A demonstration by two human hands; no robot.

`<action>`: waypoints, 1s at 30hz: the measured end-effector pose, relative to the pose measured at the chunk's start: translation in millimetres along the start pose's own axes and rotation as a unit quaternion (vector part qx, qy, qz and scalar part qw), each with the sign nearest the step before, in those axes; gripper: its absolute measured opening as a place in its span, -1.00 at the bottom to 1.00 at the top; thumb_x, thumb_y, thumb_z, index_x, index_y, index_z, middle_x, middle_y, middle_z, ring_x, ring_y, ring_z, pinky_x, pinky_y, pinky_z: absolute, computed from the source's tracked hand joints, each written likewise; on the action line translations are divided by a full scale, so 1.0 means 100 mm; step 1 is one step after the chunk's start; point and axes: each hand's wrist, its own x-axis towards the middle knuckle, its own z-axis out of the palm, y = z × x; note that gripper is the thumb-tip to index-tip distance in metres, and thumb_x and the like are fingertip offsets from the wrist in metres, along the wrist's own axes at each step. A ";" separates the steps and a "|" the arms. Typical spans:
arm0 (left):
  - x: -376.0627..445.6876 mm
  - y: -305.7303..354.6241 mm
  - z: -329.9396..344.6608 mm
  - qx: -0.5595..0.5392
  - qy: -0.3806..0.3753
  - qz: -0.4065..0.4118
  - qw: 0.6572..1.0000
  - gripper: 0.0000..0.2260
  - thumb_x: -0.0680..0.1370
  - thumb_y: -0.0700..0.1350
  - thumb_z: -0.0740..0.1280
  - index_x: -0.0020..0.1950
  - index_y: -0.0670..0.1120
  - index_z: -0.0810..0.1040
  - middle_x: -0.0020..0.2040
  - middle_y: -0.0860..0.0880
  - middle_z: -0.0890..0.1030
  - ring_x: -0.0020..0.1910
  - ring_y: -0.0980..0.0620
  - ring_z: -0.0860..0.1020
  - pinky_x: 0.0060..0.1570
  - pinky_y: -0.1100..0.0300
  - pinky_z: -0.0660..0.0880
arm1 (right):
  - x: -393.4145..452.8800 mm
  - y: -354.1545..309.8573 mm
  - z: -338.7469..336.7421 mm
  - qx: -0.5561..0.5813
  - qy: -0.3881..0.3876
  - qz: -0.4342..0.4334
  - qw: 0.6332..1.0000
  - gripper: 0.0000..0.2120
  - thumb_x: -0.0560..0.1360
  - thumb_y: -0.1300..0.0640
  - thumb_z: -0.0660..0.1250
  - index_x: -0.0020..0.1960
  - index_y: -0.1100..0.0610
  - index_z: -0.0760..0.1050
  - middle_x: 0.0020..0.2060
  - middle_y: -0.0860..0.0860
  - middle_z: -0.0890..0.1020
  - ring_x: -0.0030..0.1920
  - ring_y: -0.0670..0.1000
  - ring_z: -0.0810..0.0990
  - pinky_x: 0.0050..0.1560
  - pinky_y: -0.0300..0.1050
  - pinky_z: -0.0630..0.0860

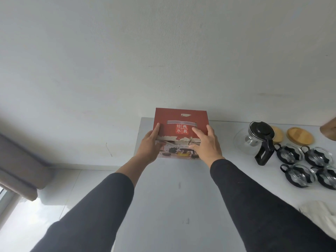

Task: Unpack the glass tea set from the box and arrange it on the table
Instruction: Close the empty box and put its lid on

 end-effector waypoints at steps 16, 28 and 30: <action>0.54 0.07 0.13 0.064 0.028 -0.061 0.996 -0.29 0.63 -0.19 0.17 0.55 0.14 -0.28 0.37 -0.17 0.35 0.18 -0.15 0.50 0.04 0.05 0.47 | 0.66 0.02 -0.04 0.002 -0.020 -0.039 0.999 -0.45 0.53 0.22 0.31 0.46 -0.08 0.27 0.54 0.13 0.01 0.49 0.17 0.15 0.41 0.01 0.24; 0.44 0.22 -0.03 0.203 0.027 -0.063 0.977 -0.15 0.52 0.23 0.27 0.52 0.19 -0.33 0.57 -0.12 -0.25 0.55 -0.16 -0.27 0.40 -0.33 0.00 | 0.41 0.03 -0.08 -0.042 0.032 -0.069 0.996 -0.27 0.45 0.04 0.40 0.51 -0.07 0.11 0.49 0.20 0.12 0.49 0.18 0.11 0.41 0.07 0.19; 0.35 0.28 -0.02 0.213 0.060 -0.024 0.975 -0.21 0.54 0.25 0.22 0.54 0.19 -0.28 0.57 -0.11 -0.25 0.54 -0.16 -0.28 0.41 -0.33 -0.01 | 0.28 0.07 -0.13 -0.032 0.054 -0.064 0.996 -0.33 0.47 0.02 0.37 0.50 -0.03 0.15 0.47 0.19 0.17 0.47 0.17 0.16 0.38 0.05 0.22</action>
